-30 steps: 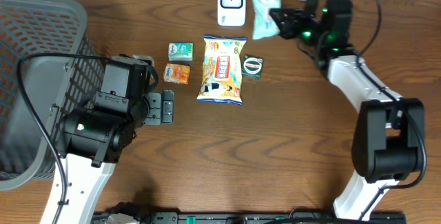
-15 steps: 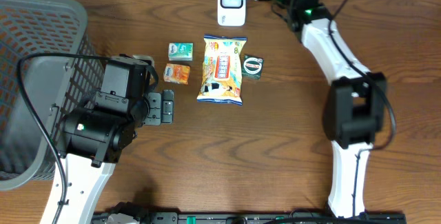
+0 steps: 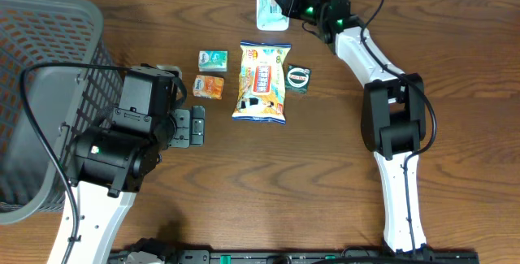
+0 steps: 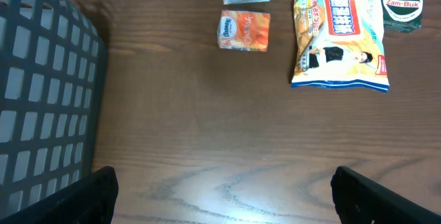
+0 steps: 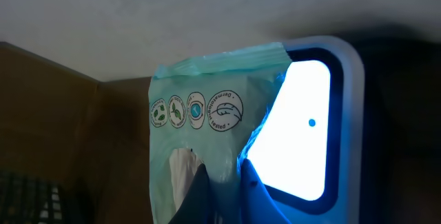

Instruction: Scan the item barcode

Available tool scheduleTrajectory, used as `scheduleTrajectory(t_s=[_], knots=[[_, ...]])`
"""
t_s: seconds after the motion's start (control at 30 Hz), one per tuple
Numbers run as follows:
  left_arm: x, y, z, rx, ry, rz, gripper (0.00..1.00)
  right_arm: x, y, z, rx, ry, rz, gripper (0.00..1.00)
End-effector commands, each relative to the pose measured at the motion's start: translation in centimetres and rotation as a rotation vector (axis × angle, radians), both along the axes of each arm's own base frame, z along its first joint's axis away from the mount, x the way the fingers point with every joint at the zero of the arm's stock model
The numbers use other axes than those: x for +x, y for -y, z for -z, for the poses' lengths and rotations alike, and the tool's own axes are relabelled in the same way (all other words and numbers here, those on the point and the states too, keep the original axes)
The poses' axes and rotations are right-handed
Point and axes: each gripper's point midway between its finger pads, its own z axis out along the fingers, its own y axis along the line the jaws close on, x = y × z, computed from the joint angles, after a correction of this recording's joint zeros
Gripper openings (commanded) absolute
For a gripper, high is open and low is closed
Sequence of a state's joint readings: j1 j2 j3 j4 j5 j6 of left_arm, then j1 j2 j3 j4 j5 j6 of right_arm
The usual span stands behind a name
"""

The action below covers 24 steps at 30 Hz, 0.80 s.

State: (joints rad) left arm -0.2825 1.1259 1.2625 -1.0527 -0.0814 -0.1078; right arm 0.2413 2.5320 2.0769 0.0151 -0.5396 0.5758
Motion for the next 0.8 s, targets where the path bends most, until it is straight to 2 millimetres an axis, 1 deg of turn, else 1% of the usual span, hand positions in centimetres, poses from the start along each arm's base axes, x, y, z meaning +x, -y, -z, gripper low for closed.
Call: scheduleTrajectory(t_s=[0.0,0.13,0.23,0.3,0.37,0.47,0.57,0.6,0.63,0.67,0.7,0.77], knots=[[0.1,-0.1,-0.3,0.004,0.006,-0.002,0.98,0.6,0.4,-2.0,-0.013,0.050,0.012,0.01],[0.1,-0.1,-0.3,0.004,0.006,-0.002,0.98,0.7,0.8,-2.2,-0.018,0.059,0.015,0.01],[0.1,-0.1,-0.3,0.004,0.006,-0.002,0.98,0.8,1.2,-3.0,-0.028,0.098,-0.019,0.01],[0.1,-0.1,-0.3,0.004,0.006,-0.002,0.98,1.1,2.3,-3.7,-0.032,0.112,-0.011,0.01],[0.1,-0.1,-0.3,0.004,0.006,-0.002,0.98,1.5,4.4,-4.8,-0.037,0.113,0.021,0.01],[0.1,-0.1,-0.3,0.004,0.006,-0.002,0.98,1.8,8.3,-6.4,-0.067,0.119,0.065,0.01],[0.1,-0.1,-0.3,0.004,0.006,-0.002,0.98,1.7,13.6,-8.2,-0.104,0.098,0.147,0.01],[0.1,-0.1,-0.3,0.004,0.006,-0.002,0.98,1.5,16.3,-9.0,-0.120,0.086,0.185,0.01],[0.1,-0.1,-0.3,0.004,0.006,-0.002,0.98,1.4,17.6,-9.4,-0.126,0.080,0.204,0.01],[0.1,-0.1,-0.3,0.004,0.006,-0.002,0.98,1.1,20.1,-9.8,-0.135,0.062,0.244,0.01],[0.1,-0.1,-0.3,0.004,0.006,-0.002,0.98,0.8,21.9,-10.1,-0.139,0.046,0.274,0.01],[0.1,-0.1,-0.3,0.004,0.006,-0.002,0.98,-0.1,26.4,-10.6,-0.141,0.006,0.344,0.01]])
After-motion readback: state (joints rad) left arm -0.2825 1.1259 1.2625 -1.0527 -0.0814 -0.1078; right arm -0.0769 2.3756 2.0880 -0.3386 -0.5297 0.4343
